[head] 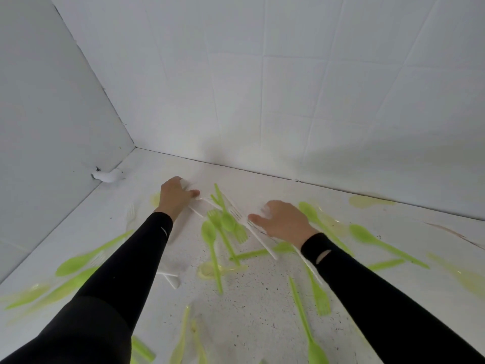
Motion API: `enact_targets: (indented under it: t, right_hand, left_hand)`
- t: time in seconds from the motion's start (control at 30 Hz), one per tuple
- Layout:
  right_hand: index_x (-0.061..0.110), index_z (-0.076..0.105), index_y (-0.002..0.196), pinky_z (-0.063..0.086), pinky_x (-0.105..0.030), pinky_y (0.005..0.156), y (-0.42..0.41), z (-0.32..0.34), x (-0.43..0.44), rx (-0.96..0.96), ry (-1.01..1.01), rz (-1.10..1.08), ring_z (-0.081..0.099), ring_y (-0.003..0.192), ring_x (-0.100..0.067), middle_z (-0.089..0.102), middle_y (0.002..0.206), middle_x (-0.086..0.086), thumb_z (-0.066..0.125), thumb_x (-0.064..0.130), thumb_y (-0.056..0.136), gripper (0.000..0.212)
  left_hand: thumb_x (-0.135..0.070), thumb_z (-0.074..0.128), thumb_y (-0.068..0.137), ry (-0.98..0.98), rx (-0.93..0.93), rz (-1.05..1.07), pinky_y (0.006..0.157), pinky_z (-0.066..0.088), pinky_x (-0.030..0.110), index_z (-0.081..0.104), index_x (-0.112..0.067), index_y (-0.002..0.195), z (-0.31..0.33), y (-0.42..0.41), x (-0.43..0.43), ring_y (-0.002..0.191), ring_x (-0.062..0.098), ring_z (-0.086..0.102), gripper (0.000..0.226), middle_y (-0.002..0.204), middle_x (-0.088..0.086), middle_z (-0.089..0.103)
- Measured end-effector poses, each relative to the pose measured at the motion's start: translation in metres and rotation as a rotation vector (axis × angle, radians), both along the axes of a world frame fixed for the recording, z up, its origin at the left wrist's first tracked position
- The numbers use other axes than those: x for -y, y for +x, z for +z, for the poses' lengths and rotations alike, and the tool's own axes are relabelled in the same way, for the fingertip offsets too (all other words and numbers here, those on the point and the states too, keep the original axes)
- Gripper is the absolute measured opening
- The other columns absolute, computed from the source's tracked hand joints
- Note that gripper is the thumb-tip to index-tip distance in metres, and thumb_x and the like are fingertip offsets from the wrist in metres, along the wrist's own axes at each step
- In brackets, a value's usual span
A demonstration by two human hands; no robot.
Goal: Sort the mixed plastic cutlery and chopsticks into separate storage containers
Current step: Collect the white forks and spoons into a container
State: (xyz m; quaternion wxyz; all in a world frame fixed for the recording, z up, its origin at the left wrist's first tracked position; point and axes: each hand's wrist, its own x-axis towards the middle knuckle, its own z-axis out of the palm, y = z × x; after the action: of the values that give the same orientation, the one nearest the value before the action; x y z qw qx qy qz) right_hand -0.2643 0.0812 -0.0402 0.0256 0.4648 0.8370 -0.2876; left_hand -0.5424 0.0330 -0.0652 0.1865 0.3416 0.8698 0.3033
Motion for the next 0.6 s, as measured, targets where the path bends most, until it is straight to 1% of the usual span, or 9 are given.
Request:
enact_targets:
  t: [0.03,0.07,0.1,0.17,0.27,0.33,0.43,0.5,0.6]
  right_hand:
    - [0.019,0.054,0.113,0.044,-0.032,0.081,-0.007,-0.005,0.005,0.035,0.009,0.016,0.059,0.099,-0.021,0.061,0.106,0.004,0.047,0.064,0.091,0.051]
    - [0.018,0.054,0.11,0.044,-0.032,0.079,-0.014,-0.009,0.009,0.053,0.019,0.023,0.059,0.096,-0.021,0.061,0.104,0.003,0.049,0.063,0.091,0.05]
    - [0.017,0.054,0.106,0.044,-0.032,0.076,-0.019,-0.014,0.013,0.065,0.035,0.027,0.06,0.093,-0.021,0.061,0.1,0.003,0.051,0.058,0.091,0.044]
    - [0.016,0.051,0.092,0.04,-0.029,0.067,-0.026,-0.018,0.019,0.06,0.099,0.003,0.059,0.084,-0.022,0.057,0.087,0.002,0.053,0.043,0.092,0.027]
    - [0.016,0.044,0.077,0.031,-0.026,0.056,-0.027,-0.016,0.022,0.051,0.122,-0.096,0.052,0.072,-0.021,0.048,0.073,0.004,0.054,0.025,0.089,0.018]
    - [0.017,0.037,0.07,0.031,-0.025,0.056,-0.022,-0.011,0.023,0.086,0.084,-0.144,0.049,0.07,-0.02,0.044,0.069,0.005,0.055,0.018,0.086,0.024]
    - [0.017,0.038,0.068,0.033,-0.024,0.055,-0.005,0.001,0.027,0.058,0.006,-0.216,0.051,0.07,-0.021,0.049,0.072,0.003,0.058,0.014,0.083,0.025]
    - [0.016,0.039,0.067,0.029,-0.023,0.051,0.012,0.015,0.03,0.0,-0.025,-0.279,0.049,0.064,-0.02,0.054,0.073,0.001,0.059,0.015,0.081,0.025]
    - [0.014,0.046,0.068,0.033,-0.023,0.053,0.048,0.042,0.035,-0.053,-0.019,-0.365,0.057,0.067,-0.023,0.065,0.075,-0.001,0.06,0.018,0.078,0.017]
  left_hand:
    - [-0.019,0.082,0.077,0.025,0.027,0.014,0.078,0.057,0.045,0.059,0.004,0.095,0.003,-0.001,0.001,0.08,0.032,0.065,0.037,0.092,0.016,0.064]
    - [-0.016,0.081,0.078,0.057,0.07,0.027,0.071,0.059,0.039,0.059,0.004,0.095,0.008,-0.001,0.002,0.071,0.028,0.063,0.033,0.087,0.013,0.062]
    - [-0.012,0.08,0.079,0.09,0.118,0.042,0.064,0.059,0.032,0.059,0.002,0.093,0.012,-0.002,0.003,0.064,0.022,0.061,0.029,0.083,0.009,0.059]
    - [-0.009,0.079,0.079,0.17,0.206,0.083,0.061,0.057,0.026,0.058,-0.004,0.084,0.021,-0.007,0.008,0.061,0.016,0.058,0.022,0.079,0.006,0.058]
    - [-0.008,0.076,0.082,0.308,0.296,0.135,0.058,0.058,0.023,0.058,-0.01,0.074,0.033,-0.017,0.022,0.065,0.015,0.06,0.02,0.082,0.008,0.06]
    - [-0.011,0.073,0.086,0.36,0.301,0.14,0.066,0.06,0.027,0.058,-0.011,0.078,0.044,-0.017,0.031,0.067,0.015,0.06,0.016,0.085,0.007,0.06]
    - [-0.018,0.069,0.09,0.399,0.275,0.116,0.073,0.06,0.033,0.058,-0.008,0.089,0.063,-0.01,0.044,0.068,0.015,0.063,0.015,0.095,0.008,0.061]
    - [-0.022,0.068,0.091,0.424,0.215,0.072,0.067,0.061,0.03,0.057,-0.004,0.098,0.077,-0.002,0.053,0.071,0.015,0.066,0.022,0.101,0.011,0.062]
    - [-0.022,0.068,0.091,0.527,0.157,-0.018,0.058,0.06,0.025,0.056,-0.008,0.097,0.103,0.025,0.065,0.079,0.015,0.068,0.019,0.103,0.013,0.065]
